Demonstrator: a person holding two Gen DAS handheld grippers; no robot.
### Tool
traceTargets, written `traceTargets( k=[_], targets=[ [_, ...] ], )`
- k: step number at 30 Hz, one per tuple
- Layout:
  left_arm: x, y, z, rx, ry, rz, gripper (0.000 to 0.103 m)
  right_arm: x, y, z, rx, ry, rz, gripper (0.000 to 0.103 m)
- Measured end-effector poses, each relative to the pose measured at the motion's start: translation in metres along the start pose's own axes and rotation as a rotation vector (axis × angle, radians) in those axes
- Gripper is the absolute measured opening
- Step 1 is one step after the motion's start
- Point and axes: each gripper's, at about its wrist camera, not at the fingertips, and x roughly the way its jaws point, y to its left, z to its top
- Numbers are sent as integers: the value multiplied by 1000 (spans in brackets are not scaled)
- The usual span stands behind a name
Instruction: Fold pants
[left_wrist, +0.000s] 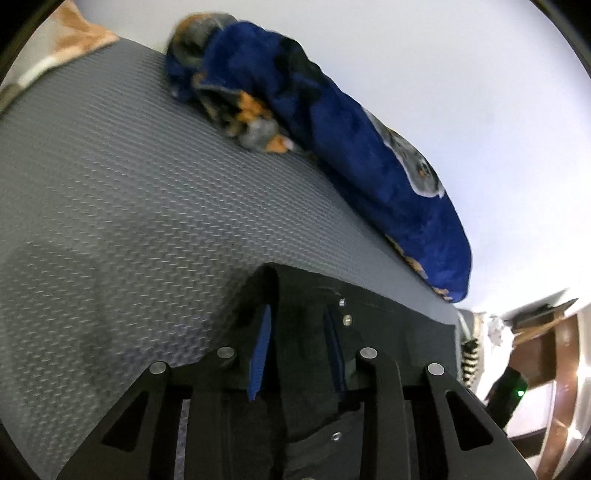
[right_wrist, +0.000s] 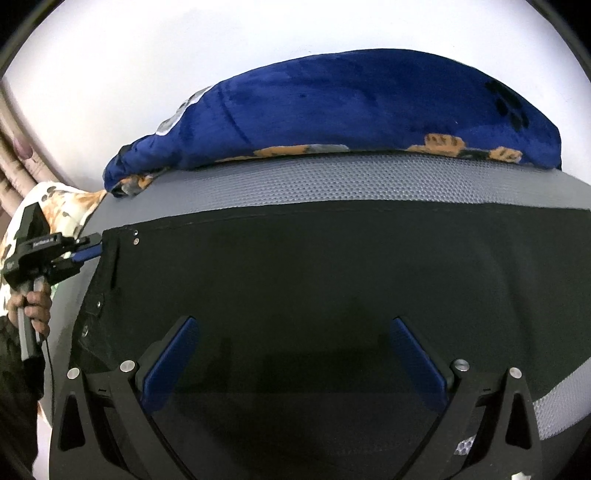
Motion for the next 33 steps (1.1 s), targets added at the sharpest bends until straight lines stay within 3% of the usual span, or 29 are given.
traceTargets(
  k=[14,15,16,17,24,29,33],
  targets=[
    [39,-8,14,-38,2,-82,29,32,-19,30,-18,30,12,103],
    [38,-8,13,-28,-2,-74,24,35,-19,34,-29,32,17,103],
    [37,-11,12,-9,-14,-39,12,38,-20,37,-41,35,23,103],
    [33,-10,10,1,-18,-33,12,43,-21,41,-54,43,19,103],
    [-11,-48,-12,120,-136,-100,9,63,-28,84,-273,121,81,103],
    [-45,-79,-38,258,-194,-175,8,81,-27,124,-467,262,200,102],
    [-65,-83,-57,279,-229,-241,8,96,-18,141,-582,393,312,97]
  ],
)
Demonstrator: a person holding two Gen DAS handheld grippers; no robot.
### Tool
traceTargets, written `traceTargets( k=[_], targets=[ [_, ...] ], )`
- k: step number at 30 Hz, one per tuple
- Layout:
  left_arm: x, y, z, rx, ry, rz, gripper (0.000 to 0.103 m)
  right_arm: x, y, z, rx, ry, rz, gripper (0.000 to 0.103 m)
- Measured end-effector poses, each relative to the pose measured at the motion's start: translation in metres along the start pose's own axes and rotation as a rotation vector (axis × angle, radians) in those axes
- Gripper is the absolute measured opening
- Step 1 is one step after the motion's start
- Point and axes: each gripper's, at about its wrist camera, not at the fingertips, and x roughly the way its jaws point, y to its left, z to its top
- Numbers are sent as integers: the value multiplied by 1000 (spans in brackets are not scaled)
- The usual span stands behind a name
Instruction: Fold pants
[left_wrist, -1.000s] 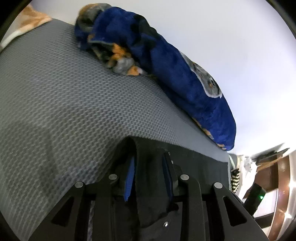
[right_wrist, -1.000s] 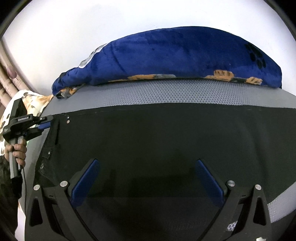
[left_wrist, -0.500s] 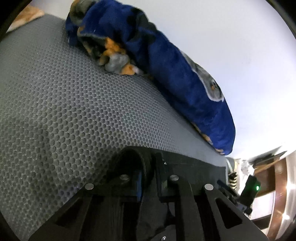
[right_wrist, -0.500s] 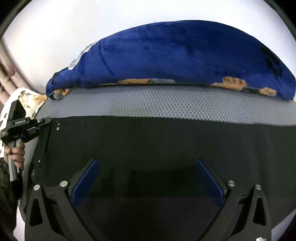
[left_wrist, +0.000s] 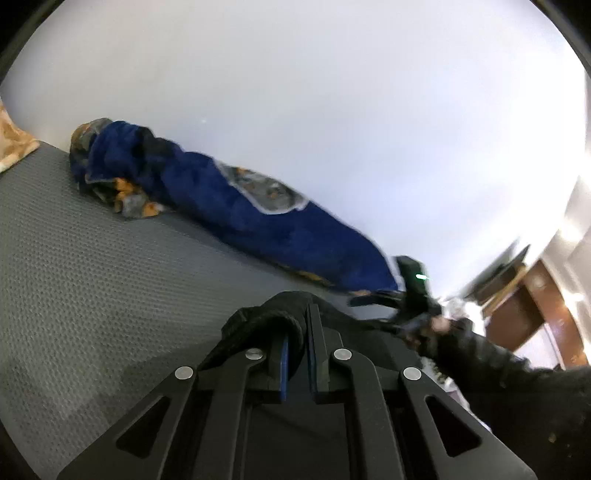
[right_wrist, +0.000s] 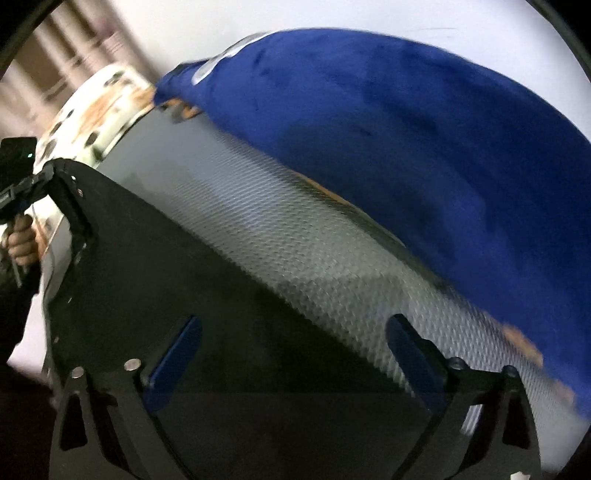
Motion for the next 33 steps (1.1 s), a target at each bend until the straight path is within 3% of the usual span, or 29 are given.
traceTargets(
  k=[5,7,12,17,19,22,28,33],
  targets=[
    [-13,-4,-2,-23,-38,-6,8,18,0,8,-117,121,105,77],
    [-15,-5,-2,-27,-44,6,8,25,-4,5,-134,167,122,75],
    [-13,-1,1,-42,-39,35,8,15,-21,-11,-135,194,105,53],
    [-3,7,3,-63,-32,58,8,6,-35,-27,-82,191,51,23],
    [1,7,2,-64,-30,70,8,3,-29,-32,-72,165,-1,14],
    [6,9,2,-72,-24,87,8,-7,-6,-41,-76,88,-133,10],
    [-3,0,2,-34,-14,92,8,-58,54,-70,-9,-100,-401,8],
    [-27,-15,-5,1,-10,64,8,-102,109,-103,10,-192,-525,8]
  ],
)
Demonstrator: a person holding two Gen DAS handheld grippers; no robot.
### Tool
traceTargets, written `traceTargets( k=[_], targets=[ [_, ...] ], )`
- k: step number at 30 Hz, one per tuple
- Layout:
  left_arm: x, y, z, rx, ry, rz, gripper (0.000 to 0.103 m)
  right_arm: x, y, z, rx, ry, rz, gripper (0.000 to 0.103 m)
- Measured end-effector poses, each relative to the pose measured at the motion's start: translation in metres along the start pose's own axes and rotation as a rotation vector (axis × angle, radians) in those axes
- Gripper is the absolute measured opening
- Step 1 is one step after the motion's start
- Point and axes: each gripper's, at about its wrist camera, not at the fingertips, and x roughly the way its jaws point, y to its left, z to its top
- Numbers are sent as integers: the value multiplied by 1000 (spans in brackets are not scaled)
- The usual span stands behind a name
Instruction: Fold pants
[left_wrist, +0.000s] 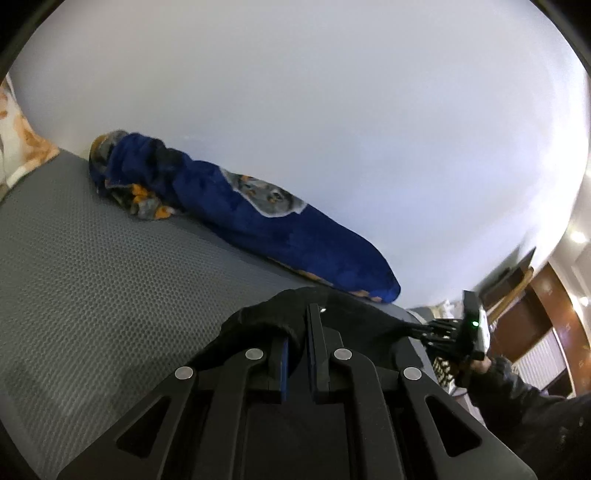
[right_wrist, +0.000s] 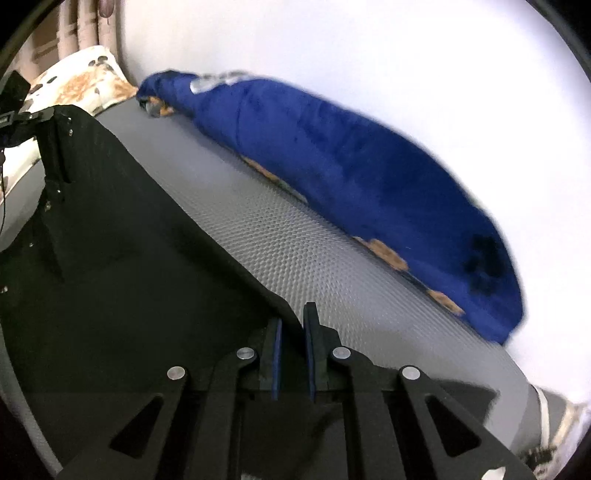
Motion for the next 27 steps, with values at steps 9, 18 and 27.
traceTargets(
  k=[9,18,27],
  targets=[
    [-59,-25,-52,80,95,-45,11,-75,30,-77,93,-1,27,8],
    [-75,-11,-136,144,329,45,15,-48,72,-153,160,152,133,8],
    [-69,-2,-177,138,447,192,34,-19,88,-173,157,214,125,8]
  ],
)
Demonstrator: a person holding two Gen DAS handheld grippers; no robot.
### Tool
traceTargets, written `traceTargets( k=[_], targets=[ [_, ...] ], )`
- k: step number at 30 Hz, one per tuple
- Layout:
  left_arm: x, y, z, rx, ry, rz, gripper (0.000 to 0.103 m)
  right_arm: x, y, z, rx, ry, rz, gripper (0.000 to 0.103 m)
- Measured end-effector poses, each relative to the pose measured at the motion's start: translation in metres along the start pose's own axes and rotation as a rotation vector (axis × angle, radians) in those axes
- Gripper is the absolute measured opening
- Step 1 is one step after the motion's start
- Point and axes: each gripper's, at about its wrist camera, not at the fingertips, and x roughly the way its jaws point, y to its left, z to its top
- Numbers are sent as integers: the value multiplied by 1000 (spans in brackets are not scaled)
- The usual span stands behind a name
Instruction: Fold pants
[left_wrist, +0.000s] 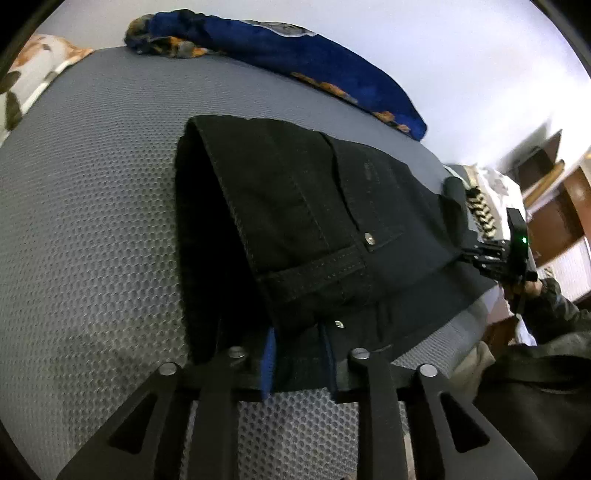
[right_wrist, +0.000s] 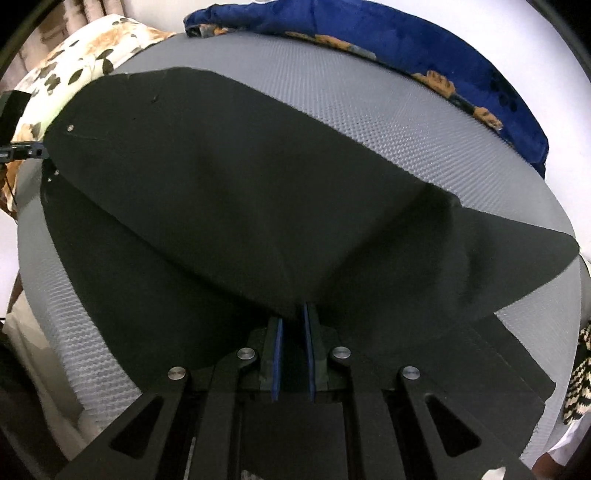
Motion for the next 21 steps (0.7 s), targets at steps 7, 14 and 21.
traceTargets(
  k=[7,14,21],
  targets=[
    [-33,5,-9,-124,-49,120,59,2,0,-3,15,-19,3,9],
    [-46,-7,-23,-334,-82,32,58,4,-3,-6,30,-46,21,9],
    [-8,-2,-9,-529,-82,22,57,6,-4,-10,37,-68,28,9]
  ],
)
